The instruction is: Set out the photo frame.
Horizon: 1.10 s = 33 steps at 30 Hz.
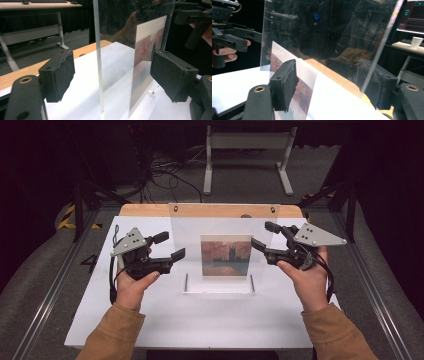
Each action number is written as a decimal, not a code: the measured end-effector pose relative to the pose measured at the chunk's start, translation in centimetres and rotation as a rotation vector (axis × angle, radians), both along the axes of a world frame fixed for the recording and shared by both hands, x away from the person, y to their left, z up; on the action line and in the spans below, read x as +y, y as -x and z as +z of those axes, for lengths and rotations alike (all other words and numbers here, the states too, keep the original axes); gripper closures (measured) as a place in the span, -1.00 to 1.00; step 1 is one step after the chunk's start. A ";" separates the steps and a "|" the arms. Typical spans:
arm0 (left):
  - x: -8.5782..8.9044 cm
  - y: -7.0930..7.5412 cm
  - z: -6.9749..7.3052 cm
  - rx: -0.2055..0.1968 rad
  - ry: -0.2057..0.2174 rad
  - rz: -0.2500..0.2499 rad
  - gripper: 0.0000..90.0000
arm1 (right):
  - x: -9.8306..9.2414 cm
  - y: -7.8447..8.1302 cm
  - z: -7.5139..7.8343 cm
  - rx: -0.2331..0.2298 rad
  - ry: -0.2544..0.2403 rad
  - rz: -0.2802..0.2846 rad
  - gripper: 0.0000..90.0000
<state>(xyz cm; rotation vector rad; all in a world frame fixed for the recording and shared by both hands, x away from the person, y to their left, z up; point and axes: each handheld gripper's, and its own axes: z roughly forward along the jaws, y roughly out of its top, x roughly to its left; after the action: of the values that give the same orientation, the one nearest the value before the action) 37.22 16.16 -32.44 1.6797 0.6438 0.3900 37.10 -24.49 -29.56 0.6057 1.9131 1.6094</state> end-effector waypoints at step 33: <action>5.5 4.0 -3.1 0.015 -0.085 0.063 -0.81 | -6.1 5.5 -2.1 0.141 0.101 -0.071 -0.68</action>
<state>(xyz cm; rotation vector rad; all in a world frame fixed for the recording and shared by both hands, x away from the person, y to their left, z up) 33.18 21.67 -35.57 1.7475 0.7010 0.4548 31.57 -30.63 -31.61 0.7533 2.0362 1.4507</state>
